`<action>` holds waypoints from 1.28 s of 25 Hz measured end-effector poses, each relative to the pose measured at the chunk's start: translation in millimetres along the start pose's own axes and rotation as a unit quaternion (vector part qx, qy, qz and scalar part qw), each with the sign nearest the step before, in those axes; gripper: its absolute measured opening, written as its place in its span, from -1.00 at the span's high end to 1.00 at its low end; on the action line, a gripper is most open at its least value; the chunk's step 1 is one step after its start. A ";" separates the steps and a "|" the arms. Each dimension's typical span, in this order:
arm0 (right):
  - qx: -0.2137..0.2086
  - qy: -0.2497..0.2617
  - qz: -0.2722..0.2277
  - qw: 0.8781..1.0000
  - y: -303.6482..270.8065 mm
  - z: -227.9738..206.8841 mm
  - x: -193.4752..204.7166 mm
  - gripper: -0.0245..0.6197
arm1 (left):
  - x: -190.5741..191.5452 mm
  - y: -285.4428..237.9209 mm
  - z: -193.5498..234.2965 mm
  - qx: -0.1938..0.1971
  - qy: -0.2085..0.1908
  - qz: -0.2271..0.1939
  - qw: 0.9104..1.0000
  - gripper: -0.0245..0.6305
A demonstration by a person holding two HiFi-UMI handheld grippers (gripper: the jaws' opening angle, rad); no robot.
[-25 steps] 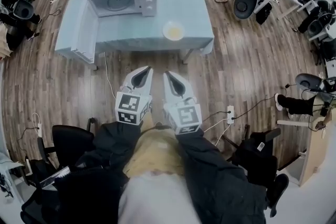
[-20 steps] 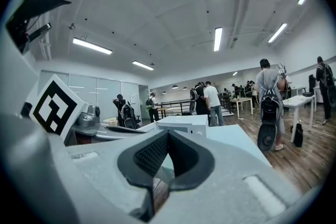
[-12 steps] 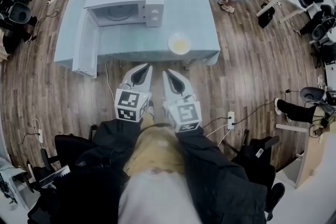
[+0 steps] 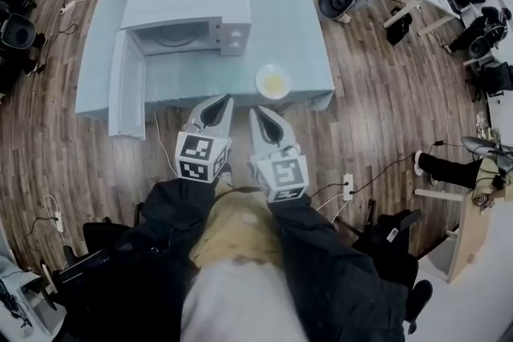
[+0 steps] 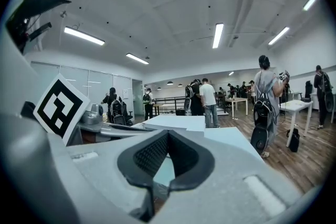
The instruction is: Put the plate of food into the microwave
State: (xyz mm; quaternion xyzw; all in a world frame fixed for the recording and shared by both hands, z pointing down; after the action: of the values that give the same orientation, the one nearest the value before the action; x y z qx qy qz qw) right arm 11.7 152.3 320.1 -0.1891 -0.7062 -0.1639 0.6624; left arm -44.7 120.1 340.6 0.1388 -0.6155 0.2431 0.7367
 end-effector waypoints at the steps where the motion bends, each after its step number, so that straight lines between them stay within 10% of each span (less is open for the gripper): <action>1: 0.002 0.000 0.001 1.000 -2.2 -0.7 0.9 0.93 | 0.8 -2.4 2.1 0.001 0.001 0.001 1.000 0.93; 14: 0.010 -0.038 0.028 0.999 -21.1 -35.2 35.3 0.93 | 39.7 -26.1 14.1 -0.021 0.012 0.054 0.998 0.93; 32: -0.071 -0.053 -0.002 0.996 -137.2 -121.4 -2.2 0.93 | -21.7 -150.8 51.1 -0.066 -0.039 0.029 0.997 0.93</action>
State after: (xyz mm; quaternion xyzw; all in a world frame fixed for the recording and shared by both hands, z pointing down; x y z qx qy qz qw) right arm 51.4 -26.3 328.9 -0.2427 -0.7269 -0.2044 0.6090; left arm -10.5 -36.8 344.1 0.0812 -0.6621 0.2179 0.7124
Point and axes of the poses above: the fingertips, and each gripper's own axes: y backward along the fingers, z to its left, x out of its underside, the point moved 1 cm from there along y, backward along the fingers, and after that the axes turned 10 degrees about -z, right-handed, at the moved point
